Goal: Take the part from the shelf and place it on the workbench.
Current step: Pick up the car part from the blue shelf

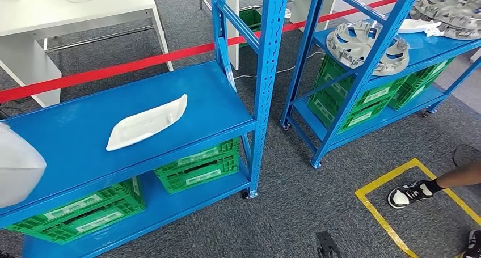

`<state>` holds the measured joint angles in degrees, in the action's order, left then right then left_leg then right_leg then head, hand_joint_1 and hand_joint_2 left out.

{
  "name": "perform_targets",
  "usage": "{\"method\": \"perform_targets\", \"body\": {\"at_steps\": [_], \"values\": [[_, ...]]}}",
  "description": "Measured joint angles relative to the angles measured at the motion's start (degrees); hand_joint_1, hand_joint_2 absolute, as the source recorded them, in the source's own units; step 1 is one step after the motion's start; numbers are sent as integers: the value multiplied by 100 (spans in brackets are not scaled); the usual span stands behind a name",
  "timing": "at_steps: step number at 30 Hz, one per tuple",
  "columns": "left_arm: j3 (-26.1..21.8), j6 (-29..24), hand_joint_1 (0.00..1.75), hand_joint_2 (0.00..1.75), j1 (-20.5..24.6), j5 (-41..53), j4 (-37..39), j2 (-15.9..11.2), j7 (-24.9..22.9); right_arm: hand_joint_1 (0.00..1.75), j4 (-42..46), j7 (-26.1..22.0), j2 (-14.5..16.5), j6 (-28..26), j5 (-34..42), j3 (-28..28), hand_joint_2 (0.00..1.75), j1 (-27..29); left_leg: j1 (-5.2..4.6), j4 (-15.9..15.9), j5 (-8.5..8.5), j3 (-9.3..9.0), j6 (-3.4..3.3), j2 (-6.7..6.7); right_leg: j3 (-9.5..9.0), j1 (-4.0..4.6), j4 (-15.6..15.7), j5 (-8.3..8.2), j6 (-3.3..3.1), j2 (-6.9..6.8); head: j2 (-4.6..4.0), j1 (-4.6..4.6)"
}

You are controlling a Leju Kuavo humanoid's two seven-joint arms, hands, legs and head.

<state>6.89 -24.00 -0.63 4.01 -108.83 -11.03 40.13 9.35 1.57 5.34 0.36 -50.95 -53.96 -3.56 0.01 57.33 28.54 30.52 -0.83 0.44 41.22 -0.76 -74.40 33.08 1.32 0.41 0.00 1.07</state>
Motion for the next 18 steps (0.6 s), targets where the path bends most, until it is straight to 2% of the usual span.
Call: {"method": "perform_targets", "body": {"at_steps": [1, 2, 3, 4, 5, 8, 9, 11, 13, 14, 15, 16, 17, 18], "values": [[12, 18, 175, 175, -80, 46, -95, 35, 0, 0, 0, -17, -16, -1, -12, 0, 0, 0, 10, 45, 5, 40, 10, 1, -200, -11, 287, -136, 7, -7, 0, 1], [39, -22, 175, 175, -140, 112, -172, 56, 0, 0, 1, -29, -29, -2, -22, 0, 0, -5, 18, 93, 13, 78, 29, 0, -458, -23, 709, -236, 11, -13, 0, 0], [75, -95, 175, 175, -187, 189, -245, 67, 0, 0, 1, -36, -40, -2, -33, 0, 0, -11, 20, 133, 18, 118, 57, -6, -679, -18, 1048, -326, -4, -8, 0, 1], [125, -198, 175, 175, -224, 272, -301, 69, 1, 0, 2, -36, -46, -4, -41, 0, 0, -16, 18, 165, 21, 149, 91, -15, -817, -11, 1273, -371, -32, 0, 0, 1], [184, -313, 175, 175, -257, 357, -347, 67, 2, 0, 2, -29, -52, -5, -45, 0, 0, -23, 14, 187, 15, 166, 130, -25, -872, 0, 1376, -360, -72, 9, 0, -1], [430, -661, 175, 175, -341, 503, -435, 34, 2, 0, 2, 12, -64, -8, -48, 0, 0, -30, 14, 209, -13, 196, 251, -54, -825, 2, 1418, -412, -219, 4, 0, -3], [521, -724, 175, 175, -370, 486, -453, 17, 0, 0, 2, 31, -66, -6, -48, 0, 0, -31, 18, 265, 55, 238, 286, -58, -796, -6, 1432, -450, -267, -6, 0, -4], [668, -693, 175, 175, -432, 363, -479, -9, -1, 0, 2, 64, -68, -4, -40, -1, 0, -31, 34, 726, 450, 432, 342, -59, -706, -14, 1452, -538, -337, -26, 0, -7], [747, -521, 175, 175, -516, 182, -498, -15, -1, 0, 2, 76, -71, -8, 7, -7, 0, -28, 42, 1453, 891, 669, 380, -58, -574, -5, 1449, -633, -357, -33, 0, -7], [767, -418, 175, 175, -568, 97, -502, -14, -2, 0, 2, 77, -71, -11, 46, -15, 0, -25, 43, 1671, 965, 701, 384, -58, -505, 2, 1447, -683, -357, -35, 0, -7], [783, -321, 175, 175, -619, 33, -503, -9, -2, 0, 2, 76, -70, -13, 88, -30, 0, -23, 43, 1695, 921, 635, 376, -58, -438, 8, 1445, -736, -354, -36, 0, -7], [794, -231, 175, 175, -665, -13, -504, -2, -2, 0, 2, 76, -70, -13, 122, -55, 0, -21, 40, 1499, 779, 454, 356, -58, -374, 15, 1443, -788, -349, -35, 0, -7], [803, -152, 175, 175, -707, -58, -505, 13, -2, 0, 2, 78, -68, -9, 153, -83, 0, -20, 33, 1118, 610, 174, 321, -58, -320, 19, 1441, -842, -339, -34, 0, -7], [806, -81, 175, 175, -751, -101, -508, 32, -5, 0, 2, 87, -61, -4, 177, -113, 0, -18, 17, 655, 527, -130, 283, -53, -276, 25, 1439, -895, -321, -30, 0, -5]]}}
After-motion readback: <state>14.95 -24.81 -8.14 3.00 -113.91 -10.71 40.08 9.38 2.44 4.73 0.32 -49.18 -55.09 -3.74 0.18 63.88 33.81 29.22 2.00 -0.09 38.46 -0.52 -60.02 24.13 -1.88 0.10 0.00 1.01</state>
